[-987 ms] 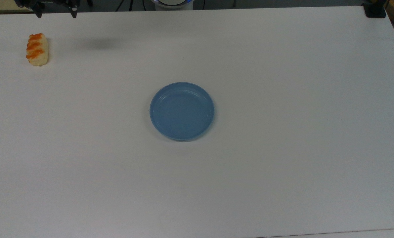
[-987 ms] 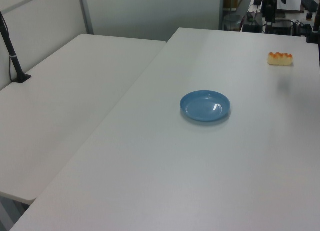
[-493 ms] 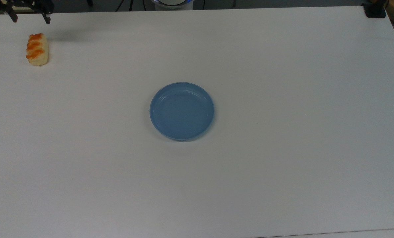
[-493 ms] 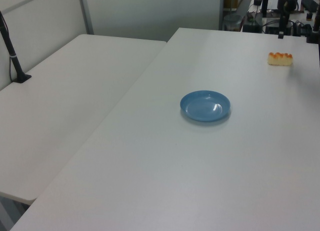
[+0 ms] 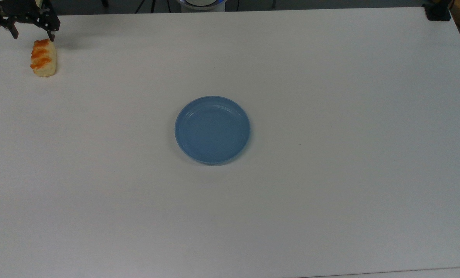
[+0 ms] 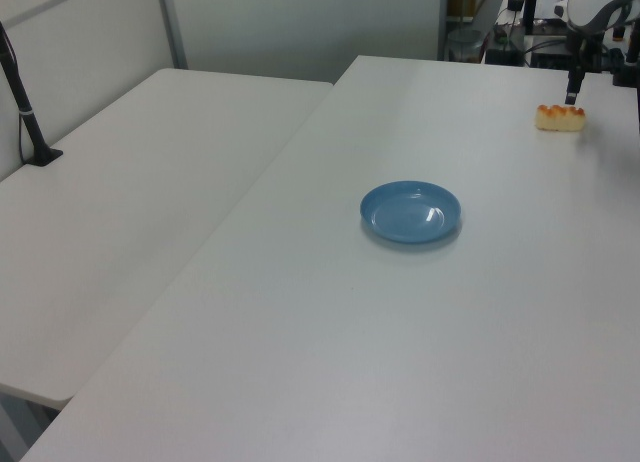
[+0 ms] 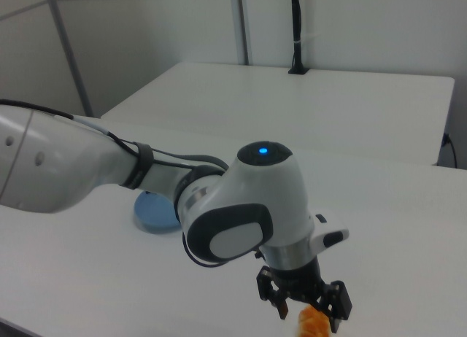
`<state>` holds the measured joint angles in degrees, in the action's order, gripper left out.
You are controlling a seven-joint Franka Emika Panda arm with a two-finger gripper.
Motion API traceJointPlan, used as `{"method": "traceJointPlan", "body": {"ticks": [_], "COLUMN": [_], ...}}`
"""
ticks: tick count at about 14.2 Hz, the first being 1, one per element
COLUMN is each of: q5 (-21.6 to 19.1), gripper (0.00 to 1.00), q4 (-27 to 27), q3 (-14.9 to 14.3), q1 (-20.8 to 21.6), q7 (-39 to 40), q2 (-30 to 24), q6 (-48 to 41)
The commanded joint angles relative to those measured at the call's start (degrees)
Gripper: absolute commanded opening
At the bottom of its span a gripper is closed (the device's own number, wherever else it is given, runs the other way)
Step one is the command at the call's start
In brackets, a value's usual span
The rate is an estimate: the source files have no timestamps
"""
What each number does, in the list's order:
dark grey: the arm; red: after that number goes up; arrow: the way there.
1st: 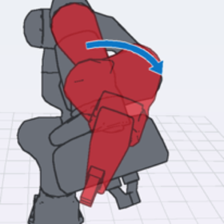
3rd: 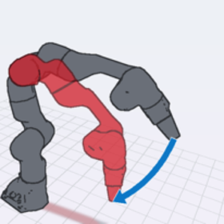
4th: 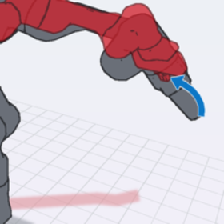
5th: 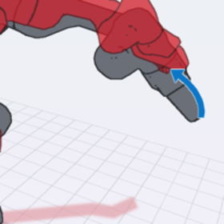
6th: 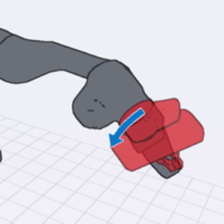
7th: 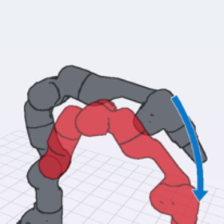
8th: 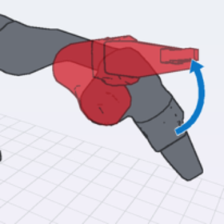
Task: Put the bread on a plate
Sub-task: 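Move the open gripper over the bread piece with orange topping, then lower the gripper and close it on the bread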
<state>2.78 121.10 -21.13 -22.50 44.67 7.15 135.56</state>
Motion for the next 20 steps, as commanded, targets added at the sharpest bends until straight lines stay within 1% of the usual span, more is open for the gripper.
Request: {"method": "traceJointPlan", "body": {"ticks": [1, 2, 5, 6, 7, 8, 9, 12, 13, 14, 15, 16, 17, 18, 20], "q5": [0.47, 0.04, -0.06, -0.06, -0.06, -0.06, -0.06, -0.14, -0.23, -0.23, -0.23, -0.23, -0.23, -0.23, -0.23], "gripper": [1.00, 1.00, 1.00, 0.99, 0.93, 0.67, 0.51, 0.18, 0.15, 0.15, 0.15, 0.15, 0.15, 0.15, 0.15], "q4": [0.28, 0.28, 0.63, 0.63, 0.63, 0.63, 0.54, 0.36, 0.19, 0.10, -0.07, -0.68, -1.39, -4.53, -11.03], "q3": [0.30, 0.30, 0.39, 0.39, 0.39, 0.39, 0.39, 0.48, 0.74, 1.26, 2.66, 4.15, 5.74, 8.88, 12.15], "q1": [-0.71, -0.71, -0.71, -0.71, -0.71, -0.71, -0.71, -0.53, -0.18, 0.26, 0.96, 1.40, 1.49, 1.58, 2.37], "q7": [0.25, 0.07, 0.07, 0.07, 0.07, 0.07, 0.07, -0.11, -1.93, -5.26, -7.73, -11.76, -14.58, -18.35, -23.55], "q2": [3.13, 3.92, 4.37, 5.32, 5.51, 6.12, 6.21, 6.21, 6.13, 5.43, 4.64, 2.54, 1.30, 0.25, -0.29], "q6": [4.35, 6.02, 6.21, 6.21, 6.38, 6.47, 6.47, 6.39, 6.21, 5.77, 5.60, 4.81, 2.72, -2.96, -12.99]}}
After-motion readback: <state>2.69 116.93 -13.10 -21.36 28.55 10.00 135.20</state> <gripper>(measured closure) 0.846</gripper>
